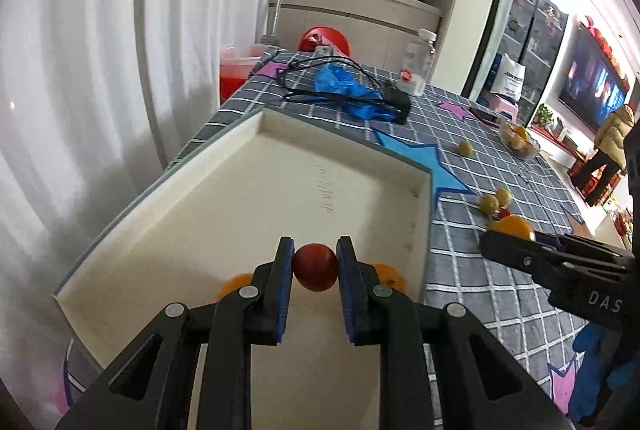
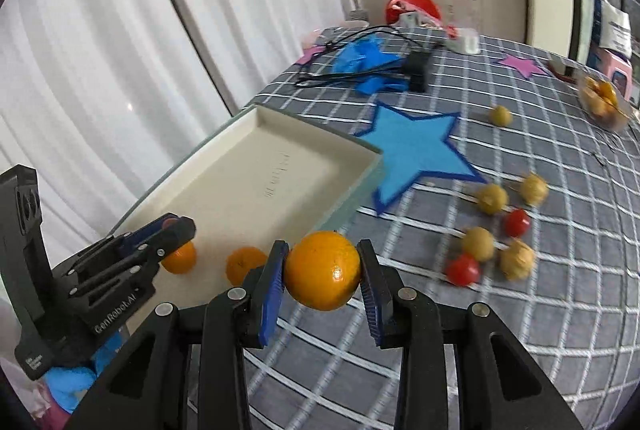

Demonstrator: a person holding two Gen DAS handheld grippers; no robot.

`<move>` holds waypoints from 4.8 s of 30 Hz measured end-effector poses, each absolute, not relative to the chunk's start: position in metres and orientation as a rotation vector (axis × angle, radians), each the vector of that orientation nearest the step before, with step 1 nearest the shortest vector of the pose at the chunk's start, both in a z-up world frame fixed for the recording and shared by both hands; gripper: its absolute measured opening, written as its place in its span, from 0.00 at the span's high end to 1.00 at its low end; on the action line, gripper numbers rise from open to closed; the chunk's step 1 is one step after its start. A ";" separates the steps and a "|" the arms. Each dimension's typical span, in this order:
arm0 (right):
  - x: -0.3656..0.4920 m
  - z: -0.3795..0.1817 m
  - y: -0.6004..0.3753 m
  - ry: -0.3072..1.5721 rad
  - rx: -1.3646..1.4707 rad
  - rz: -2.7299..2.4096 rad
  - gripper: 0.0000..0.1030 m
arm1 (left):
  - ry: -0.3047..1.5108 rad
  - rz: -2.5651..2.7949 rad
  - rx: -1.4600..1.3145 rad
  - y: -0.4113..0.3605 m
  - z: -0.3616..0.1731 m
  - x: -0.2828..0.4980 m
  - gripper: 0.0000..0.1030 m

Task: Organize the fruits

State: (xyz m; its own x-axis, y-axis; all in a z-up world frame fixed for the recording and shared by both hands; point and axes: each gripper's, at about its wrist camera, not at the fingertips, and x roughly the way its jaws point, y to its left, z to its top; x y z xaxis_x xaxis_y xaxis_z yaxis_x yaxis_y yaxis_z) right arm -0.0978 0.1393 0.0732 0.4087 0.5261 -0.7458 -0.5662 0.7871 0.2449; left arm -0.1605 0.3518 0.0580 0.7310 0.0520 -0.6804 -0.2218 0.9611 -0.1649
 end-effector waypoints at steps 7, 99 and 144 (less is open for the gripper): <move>-0.092 0.067 0.177 0.936 -0.084 0.713 0.65 | 0.749 0.185 -0.263 0.373 0.052 -0.155 0.77; -0.081 0.009 -0.080 0.941 -0.023 0.101 0.00 | 0.841 -0.022 0.128 0.153 0.008 -0.133 0.01; -0.082 0.009 -0.079 0.943 -0.024 0.098 0.00 | 0.841 -0.016 0.123 0.154 0.008 -0.133 0.01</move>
State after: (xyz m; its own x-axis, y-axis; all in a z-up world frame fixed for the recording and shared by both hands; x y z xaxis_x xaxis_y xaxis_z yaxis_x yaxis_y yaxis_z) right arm -0.0815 -0.0793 0.0089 0.5833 0.0734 -0.8089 -0.0948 0.9953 0.0220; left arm -0.1333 0.1540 0.0077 0.6671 0.0342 -0.7441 0.0633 0.9927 0.1024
